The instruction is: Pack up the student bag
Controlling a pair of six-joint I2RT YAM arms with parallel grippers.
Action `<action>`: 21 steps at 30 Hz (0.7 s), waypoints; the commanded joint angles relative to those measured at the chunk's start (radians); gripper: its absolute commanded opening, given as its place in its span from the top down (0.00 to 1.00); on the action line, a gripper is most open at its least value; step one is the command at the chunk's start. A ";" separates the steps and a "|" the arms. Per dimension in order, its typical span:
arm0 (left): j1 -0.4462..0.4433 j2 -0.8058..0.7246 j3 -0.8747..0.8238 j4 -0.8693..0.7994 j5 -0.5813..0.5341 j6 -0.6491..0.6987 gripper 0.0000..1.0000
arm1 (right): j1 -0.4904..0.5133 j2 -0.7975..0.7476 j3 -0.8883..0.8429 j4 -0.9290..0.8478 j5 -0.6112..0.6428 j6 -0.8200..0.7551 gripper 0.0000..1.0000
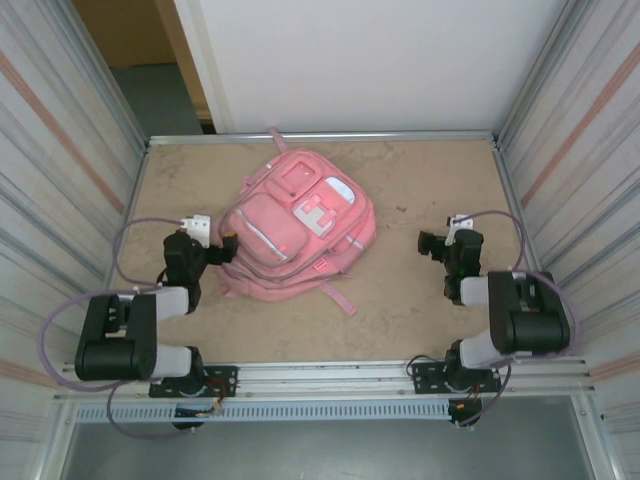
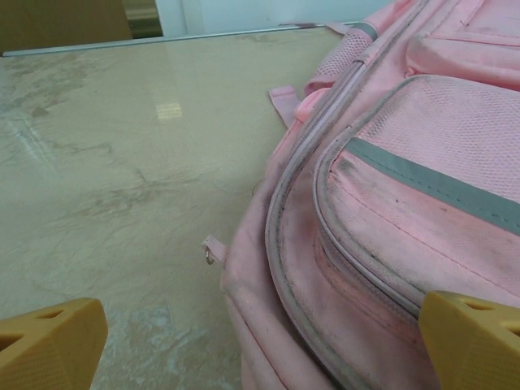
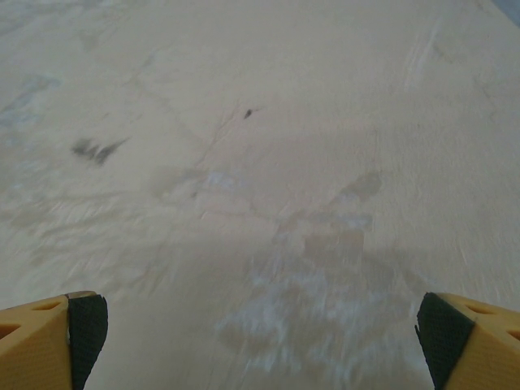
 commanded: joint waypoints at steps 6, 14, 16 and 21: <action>-0.046 0.170 0.099 0.091 -0.086 0.034 0.01 | -0.024 0.042 0.086 0.015 -0.062 0.014 0.01; -0.035 0.149 0.114 0.028 -0.134 -0.016 0.01 | -0.019 0.035 0.089 -0.007 -0.055 0.012 0.01; -0.034 0.149 0.114 0.026 -0.131 -0.015 0.01 | -0.019 0.034 0.091 -0.008 -0.055 0.011 0.01; -0.032 0.144 0.117 0.009 -0.127 -0.017 0.01 | -0.016 0.037 0.094 -0.012 -0.054 0.008 0.01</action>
